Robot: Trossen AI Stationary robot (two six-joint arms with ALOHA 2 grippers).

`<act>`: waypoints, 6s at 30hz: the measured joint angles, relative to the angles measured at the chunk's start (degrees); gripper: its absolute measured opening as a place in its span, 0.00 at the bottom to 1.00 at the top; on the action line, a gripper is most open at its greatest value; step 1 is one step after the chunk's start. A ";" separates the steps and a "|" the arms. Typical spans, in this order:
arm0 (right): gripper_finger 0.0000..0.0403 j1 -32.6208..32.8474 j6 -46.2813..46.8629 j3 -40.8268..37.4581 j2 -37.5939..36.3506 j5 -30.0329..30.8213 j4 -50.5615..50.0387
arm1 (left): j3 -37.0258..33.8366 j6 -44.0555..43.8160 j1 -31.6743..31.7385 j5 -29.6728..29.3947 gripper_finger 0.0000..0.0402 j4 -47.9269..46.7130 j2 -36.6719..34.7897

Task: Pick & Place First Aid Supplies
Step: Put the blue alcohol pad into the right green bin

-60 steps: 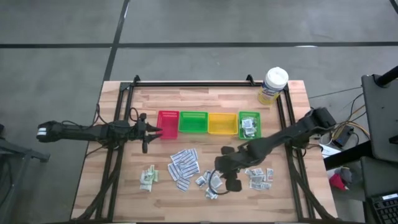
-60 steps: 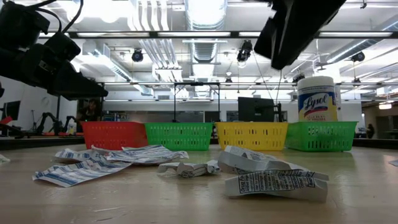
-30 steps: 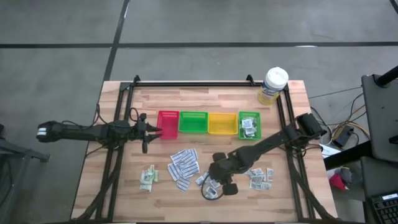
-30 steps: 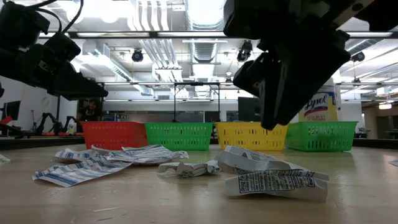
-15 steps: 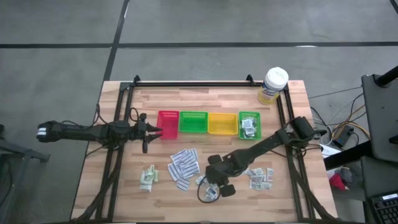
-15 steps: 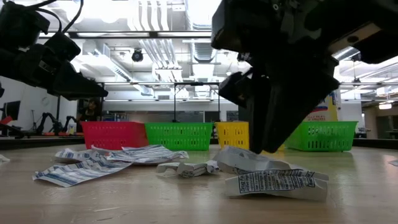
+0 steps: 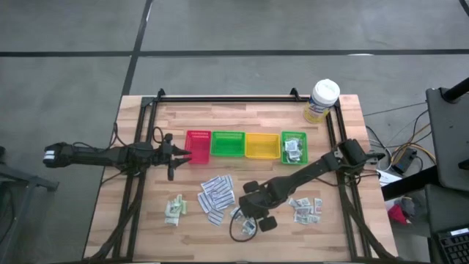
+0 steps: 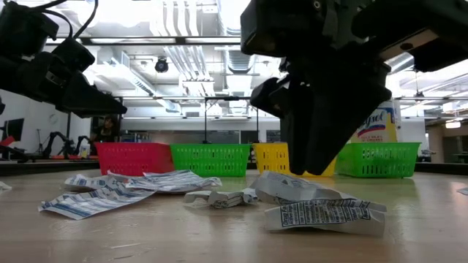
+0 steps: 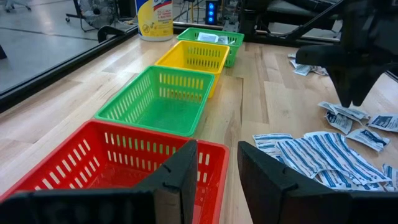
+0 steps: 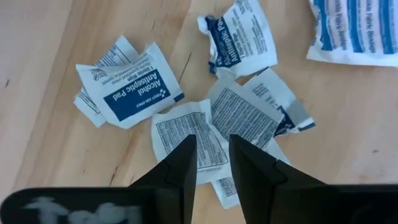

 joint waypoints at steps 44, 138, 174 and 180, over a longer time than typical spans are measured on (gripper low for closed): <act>0.10 -0.11 -0.35 -3.32 0.00 3.90 0.11 | 0.00 0.01 0.00 -0.01 0.28 0.02 0.00; 0.02 -0.22 109.64 -29.83 -40.33 32.91 -41.00 | 0.00 -0.09 0.00 -0.02 0.28 0.15 0.00; 0.02 -22.03 89.53 -26.19 -36.57 26.17 -32.09 | 0.00 -0.20 0.00 -0.04 0.28 0.26 0.00; 0.02 -25.29 86.06 -26.29 -34.22 24.66 -30.73 | 0.00 -0.19 0.00 -0.04 0.28 0.26 0.00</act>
